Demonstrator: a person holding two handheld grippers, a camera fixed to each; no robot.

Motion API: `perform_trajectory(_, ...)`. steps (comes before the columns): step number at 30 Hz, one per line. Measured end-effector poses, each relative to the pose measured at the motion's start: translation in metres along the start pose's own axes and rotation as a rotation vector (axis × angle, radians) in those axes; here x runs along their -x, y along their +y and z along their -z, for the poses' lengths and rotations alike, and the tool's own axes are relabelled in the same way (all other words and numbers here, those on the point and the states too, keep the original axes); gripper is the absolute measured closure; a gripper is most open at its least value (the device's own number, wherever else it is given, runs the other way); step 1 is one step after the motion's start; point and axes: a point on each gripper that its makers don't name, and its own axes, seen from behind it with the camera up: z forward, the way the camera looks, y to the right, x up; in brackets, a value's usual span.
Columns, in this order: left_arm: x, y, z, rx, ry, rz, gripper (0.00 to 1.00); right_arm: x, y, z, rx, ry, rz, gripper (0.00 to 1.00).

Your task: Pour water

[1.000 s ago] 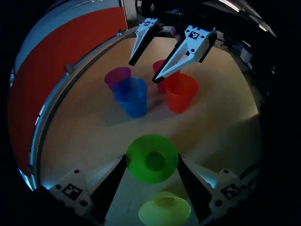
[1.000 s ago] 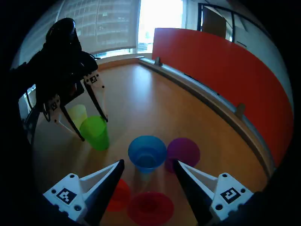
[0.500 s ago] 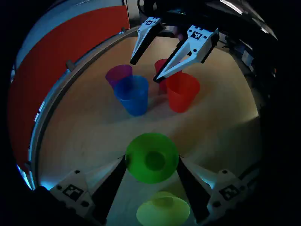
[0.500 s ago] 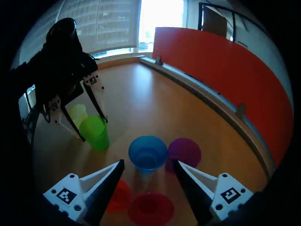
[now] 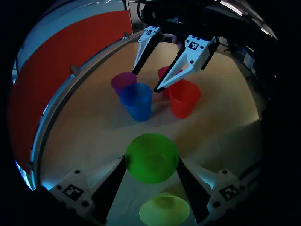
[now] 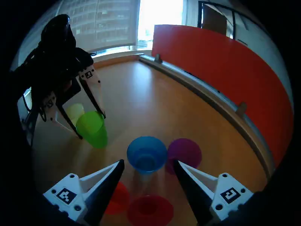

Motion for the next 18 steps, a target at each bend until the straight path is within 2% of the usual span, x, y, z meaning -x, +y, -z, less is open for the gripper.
perform_trajectory(18,-0.01,-0.011,0.016,-0.037,0.062,0.02,0.11,0.009,-0.007,-0.01,-0.015,-0.067,0.011,0.0)
